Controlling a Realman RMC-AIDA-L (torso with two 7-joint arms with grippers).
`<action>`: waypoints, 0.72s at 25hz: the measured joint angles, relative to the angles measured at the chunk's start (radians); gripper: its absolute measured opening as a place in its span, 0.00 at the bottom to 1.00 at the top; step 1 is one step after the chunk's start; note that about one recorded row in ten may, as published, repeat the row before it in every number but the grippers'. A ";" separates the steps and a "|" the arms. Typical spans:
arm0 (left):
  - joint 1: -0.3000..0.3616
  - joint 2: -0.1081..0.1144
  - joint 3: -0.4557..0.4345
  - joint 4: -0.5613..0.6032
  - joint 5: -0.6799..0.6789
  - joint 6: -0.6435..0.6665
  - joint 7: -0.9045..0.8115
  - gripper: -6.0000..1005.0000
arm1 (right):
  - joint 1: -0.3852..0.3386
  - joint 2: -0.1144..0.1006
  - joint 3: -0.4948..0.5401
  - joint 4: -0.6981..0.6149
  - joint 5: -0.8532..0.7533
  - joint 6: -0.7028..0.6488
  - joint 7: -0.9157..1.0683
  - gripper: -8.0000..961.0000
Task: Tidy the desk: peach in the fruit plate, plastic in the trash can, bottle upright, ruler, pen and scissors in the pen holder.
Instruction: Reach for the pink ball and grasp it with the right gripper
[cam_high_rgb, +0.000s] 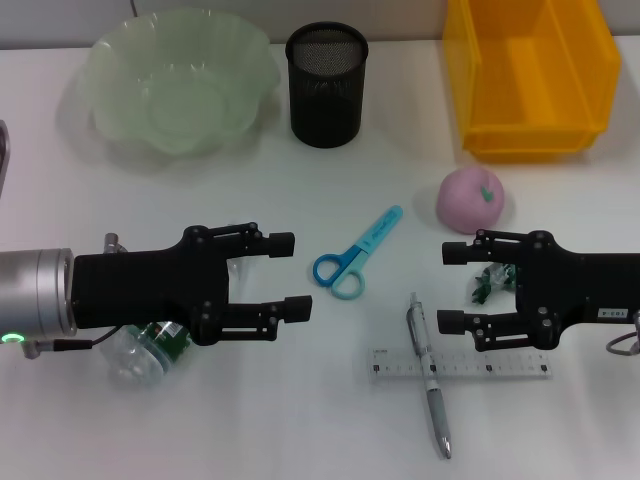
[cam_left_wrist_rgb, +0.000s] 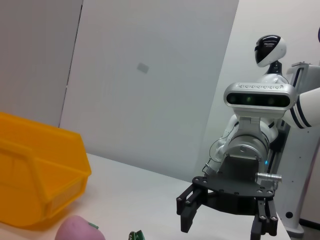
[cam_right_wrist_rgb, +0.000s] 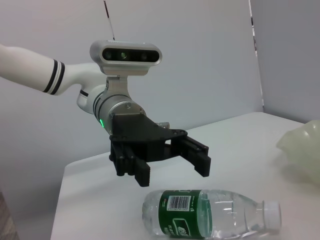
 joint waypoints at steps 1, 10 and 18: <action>0.000 0.000 0.000 0.000 0.000 0.000 0.000 0.78 | 0.000 0.000 0.000 0.000 0.000 0.000 0.000 0.85; 0.001 0.000 -0.002 0.000 0.000 -0.002 -0.001 0.78 | 0.000 0.000 0.002 -0.001 0.001 0.000 0.000 0.85; 0.002 0.000 -0.008 0.000 0.000 -0.001 0.000 0.78 | 0.000 0.001 0.094 -0.010 0.027 0.084 0.025 0.85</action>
